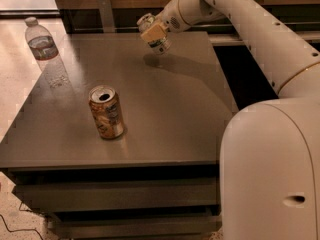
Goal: Knock 7up can over
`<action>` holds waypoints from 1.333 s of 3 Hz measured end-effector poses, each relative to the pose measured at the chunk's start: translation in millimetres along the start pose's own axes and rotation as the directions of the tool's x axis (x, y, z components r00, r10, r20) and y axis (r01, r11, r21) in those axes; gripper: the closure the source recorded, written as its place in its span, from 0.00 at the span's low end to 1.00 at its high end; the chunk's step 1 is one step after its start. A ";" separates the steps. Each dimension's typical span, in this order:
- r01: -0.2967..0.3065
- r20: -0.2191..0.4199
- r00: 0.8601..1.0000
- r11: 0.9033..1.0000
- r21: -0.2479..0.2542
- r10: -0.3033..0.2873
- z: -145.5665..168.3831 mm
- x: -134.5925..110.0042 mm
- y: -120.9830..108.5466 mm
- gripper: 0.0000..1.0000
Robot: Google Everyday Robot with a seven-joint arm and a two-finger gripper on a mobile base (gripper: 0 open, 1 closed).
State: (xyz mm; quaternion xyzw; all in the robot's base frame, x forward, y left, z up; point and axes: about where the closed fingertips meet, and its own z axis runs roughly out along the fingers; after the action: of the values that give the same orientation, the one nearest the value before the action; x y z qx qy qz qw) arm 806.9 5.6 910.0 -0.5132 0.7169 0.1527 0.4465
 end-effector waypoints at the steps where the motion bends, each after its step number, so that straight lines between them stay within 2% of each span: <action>1: 0.025 -0.076 0.997 1.000 0.007 -0.024 2.0 8.8 0.1 1.00; 2: 0.041 -0.159 0.986 0.999 0.001 -0.041 6.1 21.1 4.0 1.00; 3: 0.053 -0.241 0.969 0.999 -0.011 -0.054 10.5 32.9 7.6 1.00; 4: 0.062 -0.290 0.954 0.996 -0.057 -0.076 26.0 41.8 15.0 1.00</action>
Offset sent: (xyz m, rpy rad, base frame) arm -0.0073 -0.0188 -0.0330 -0.2906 0.0800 -0.0372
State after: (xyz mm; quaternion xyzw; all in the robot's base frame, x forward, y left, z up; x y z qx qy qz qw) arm 803.3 4.6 858.6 -0.5654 0.7526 0.0766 0.3287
